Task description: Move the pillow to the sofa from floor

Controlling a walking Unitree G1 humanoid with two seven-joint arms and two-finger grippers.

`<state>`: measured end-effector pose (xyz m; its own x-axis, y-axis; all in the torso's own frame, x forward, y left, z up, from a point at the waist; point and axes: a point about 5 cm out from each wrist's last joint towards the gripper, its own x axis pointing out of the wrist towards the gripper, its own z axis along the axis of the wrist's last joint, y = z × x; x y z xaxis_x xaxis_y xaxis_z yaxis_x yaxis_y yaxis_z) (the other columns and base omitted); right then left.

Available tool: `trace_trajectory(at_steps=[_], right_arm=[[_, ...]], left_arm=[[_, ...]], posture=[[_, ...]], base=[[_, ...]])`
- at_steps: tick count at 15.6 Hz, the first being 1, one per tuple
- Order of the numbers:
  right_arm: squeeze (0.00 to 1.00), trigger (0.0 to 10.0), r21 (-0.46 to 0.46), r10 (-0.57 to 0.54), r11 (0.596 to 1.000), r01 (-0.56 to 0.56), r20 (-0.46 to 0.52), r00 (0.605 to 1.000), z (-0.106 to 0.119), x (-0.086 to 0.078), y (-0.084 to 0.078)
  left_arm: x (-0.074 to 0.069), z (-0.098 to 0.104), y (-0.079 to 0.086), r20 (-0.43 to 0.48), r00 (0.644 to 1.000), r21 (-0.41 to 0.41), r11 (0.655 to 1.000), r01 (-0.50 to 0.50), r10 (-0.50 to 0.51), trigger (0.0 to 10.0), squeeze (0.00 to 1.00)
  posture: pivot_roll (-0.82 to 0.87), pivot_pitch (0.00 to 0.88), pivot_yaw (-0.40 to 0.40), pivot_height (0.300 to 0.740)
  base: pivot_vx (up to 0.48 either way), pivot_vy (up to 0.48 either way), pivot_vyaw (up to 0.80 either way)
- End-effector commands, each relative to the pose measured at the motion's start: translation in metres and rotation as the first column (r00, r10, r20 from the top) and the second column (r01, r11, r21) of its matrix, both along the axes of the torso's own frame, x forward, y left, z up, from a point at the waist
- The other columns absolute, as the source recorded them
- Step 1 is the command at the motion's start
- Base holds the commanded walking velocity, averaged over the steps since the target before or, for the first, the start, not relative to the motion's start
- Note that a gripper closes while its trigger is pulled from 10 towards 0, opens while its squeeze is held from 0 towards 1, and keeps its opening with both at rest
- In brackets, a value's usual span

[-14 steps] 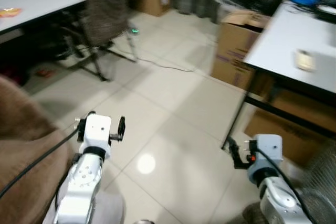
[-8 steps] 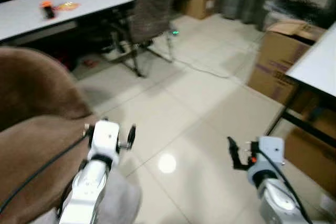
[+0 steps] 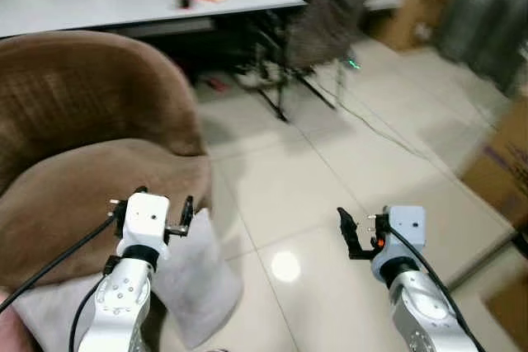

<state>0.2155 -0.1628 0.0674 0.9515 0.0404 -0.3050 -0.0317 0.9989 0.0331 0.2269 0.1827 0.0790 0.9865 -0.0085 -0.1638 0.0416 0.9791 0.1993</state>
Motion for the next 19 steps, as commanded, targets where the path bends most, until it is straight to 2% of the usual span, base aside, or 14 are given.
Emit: trace_trajectory(at_steps=[1,5,7,10,13,16,19], right_arm=[[1.0,10.0,-0.013,-0.009,1.0,0.009,0.004,1.0,0.0011,0.0025,-0.0038],[1.0,10.0,-0.026,-0.022,0.999,0.022,0.002,1.0,0.0007,0.0029,-0.0063],[1.0,10.0,-0.032,-0.027,0.999,0.027,0.002,1.0,0.0004,0.0032,-0.0068],[1.0,10.0,-0.041,-0.068,0.997,0.069,0.024,0.997,0.0025,0.0065,-0.0099],[1.0,10.0,-0.068,-0.04,0.997,0.043,0.046,0.998,0.0054,0.0099,-0.0076],[1.0,10.0,-0.072,-0.038,0.997,0.042,0.051,0.998,0.0057,0.011,-0.0057],[1.0,10.0,-0.068,-0.052,0.996,0.056,0.051,0.997,0.0051,0.0119,-0.0065]], left_arm=[[0.0009,0.0043,-0.0057,0.022,1.0,-0.026,1.0,0.014,-0.013,10.0,0.0],[0.0031,0.0048,-0.0056,0.019,0.999,0.012,0.999,0.046,-0.046,10.0,0.0],[0.0032,0.0053,-0.0064,0.025,0.998,-0.003,0.998,0.056,-0.056,10.0,0.0],[0.0037,0.0061,-0.0079,0.028,0.997,-0.012,0.997,0.071,-0.071,10.0,0.0],[0.005,0.0071,-0.0073,0.029,0.997,-0.019,0.998,0.066,-0.066,10.0,0.0],[0.0055,0.007,-0.007,0.029,0.997,-0.014,0.998,0.069,-0.068,10.0,0.0],[0.0053,0.0067,-0.0071,0.026,0.997,-0.009,0.997,0.071,-0.071,10.0,0.0]], posture=[[-0.07,0.0,-0.012,0.74],[-0.08,0.0,-0.013,0.74],[-0.08,0.0,-0.013,0.74],[-0.07,0.0,-0.014,0.74],[-0.07,0.0,-0.013,0.74],[-0.07,0.0,-0.012,0.74],[-0.07,0.0,-0.013,0.74]], base=[[0.0,0.0,0.8],[0.0,0.0,0.8],[0.0,0.0,0.8],[0.376,0.0,0.27],[0.406,0.0,0.0],[0.416,0.0,0.8],[0.396,0.0,0.0]])
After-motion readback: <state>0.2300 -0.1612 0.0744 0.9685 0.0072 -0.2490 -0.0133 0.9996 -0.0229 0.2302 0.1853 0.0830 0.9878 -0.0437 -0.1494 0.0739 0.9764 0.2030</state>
